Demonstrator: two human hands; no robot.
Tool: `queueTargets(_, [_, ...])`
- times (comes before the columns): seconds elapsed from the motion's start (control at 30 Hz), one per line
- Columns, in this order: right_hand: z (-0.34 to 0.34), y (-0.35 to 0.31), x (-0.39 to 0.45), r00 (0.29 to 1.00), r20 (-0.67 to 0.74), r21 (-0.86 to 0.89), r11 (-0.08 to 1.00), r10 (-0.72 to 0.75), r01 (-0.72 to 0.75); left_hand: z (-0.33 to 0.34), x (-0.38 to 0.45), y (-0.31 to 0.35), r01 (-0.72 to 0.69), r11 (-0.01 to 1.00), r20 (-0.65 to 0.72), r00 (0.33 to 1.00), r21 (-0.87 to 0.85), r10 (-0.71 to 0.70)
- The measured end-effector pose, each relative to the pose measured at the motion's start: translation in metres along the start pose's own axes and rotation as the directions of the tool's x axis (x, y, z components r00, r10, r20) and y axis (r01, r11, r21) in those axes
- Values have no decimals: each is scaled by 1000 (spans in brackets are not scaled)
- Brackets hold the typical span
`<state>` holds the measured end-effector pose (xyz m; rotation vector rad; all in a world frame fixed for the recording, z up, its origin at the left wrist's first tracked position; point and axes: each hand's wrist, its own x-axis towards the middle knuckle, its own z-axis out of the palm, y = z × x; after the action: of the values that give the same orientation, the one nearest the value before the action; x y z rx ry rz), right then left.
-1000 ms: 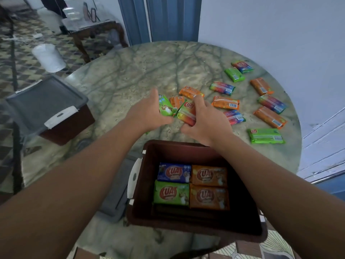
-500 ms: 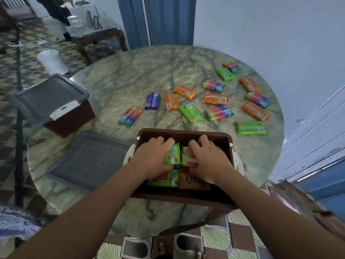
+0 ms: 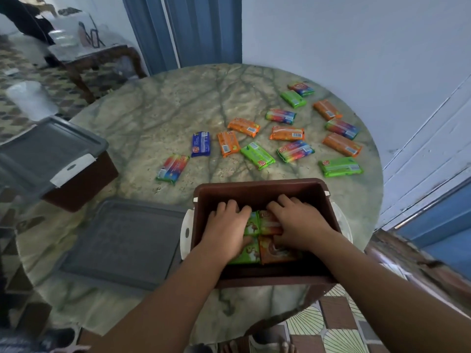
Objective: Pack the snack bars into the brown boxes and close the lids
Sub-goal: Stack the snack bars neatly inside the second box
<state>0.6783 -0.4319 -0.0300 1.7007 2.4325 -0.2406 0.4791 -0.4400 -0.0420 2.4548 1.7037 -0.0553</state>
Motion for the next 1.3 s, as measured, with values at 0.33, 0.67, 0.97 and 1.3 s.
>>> queueTargets(0.33, [-4,2,-1,1000,23,25,1000,-9,8,-4,-2,3,8,1000,25,1000,-19,-8])
queueTargets(0.67, [-3,0,-3,996,-93,148,989,5,8,-6,-1,2,27,999,32,999,-43,-26])
queueTargets(0.97, [-17,-1,-10,989,-88,517,854,115,-53,-8,-1,3,61,995,76,996,-80,-55])
queueTargets(1.3, [-2,8,2,1000,-19,317,948,24,-17,-7,-4,3,68,990,58,996,-122,-61])
